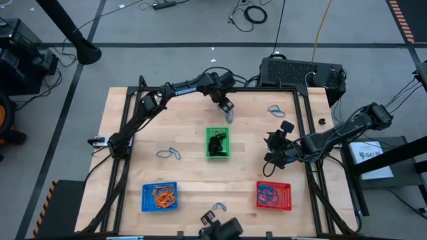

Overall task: Sort rubber bands into baskets
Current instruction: Put the blue rubber band into the red bin

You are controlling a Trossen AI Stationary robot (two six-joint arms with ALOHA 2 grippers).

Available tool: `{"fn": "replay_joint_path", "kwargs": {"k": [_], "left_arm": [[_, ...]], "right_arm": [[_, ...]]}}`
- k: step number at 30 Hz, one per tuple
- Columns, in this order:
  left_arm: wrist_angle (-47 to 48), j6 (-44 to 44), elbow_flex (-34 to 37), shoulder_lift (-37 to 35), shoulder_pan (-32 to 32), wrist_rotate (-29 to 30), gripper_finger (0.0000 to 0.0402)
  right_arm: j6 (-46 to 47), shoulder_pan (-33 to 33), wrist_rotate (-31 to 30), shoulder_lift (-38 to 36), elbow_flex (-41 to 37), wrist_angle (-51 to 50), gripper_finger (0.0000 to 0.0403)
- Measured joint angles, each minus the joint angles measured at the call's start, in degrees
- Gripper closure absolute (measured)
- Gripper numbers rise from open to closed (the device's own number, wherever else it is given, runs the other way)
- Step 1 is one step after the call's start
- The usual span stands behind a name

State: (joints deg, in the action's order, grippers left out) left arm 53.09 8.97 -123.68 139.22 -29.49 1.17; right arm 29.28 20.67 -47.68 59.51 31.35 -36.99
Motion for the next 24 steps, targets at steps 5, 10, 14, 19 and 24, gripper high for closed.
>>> {"fn": "replay_joint_path", "kwargs": {"k": [5,10,14,19,24], "left_arm": [[1.49,3.13,0.44,0.34,-3.72,-4.81,0.0252],[0.97,4.26,0.44,2.75,-5.69,-13.39,0.0252],[1.16,4.77,0.31,2.91,-6.71,-18.99,0.0252],[1.36,3.98,0.31,3.32,-6.39,-19.89,0.0255],[1.04,2.48,0.10,3.42,-5.43,-19.80,0.0333]], "right_arm": [[0.02,0.00,0.00,0.00,0.00,0.07,0.0275],[-0.04,0.00,0.00,0.00,0.00,0.30,0.0275],[-1.80,-0.03,-0.01,0.00,0.00,1.16,0.0275],[-4.93,-0.04,-0.04,0.00,0.00,3.56,0.0275],[-7.09,-0.04,-0.02,0.00,0.00,5.89,0.0275]]}}
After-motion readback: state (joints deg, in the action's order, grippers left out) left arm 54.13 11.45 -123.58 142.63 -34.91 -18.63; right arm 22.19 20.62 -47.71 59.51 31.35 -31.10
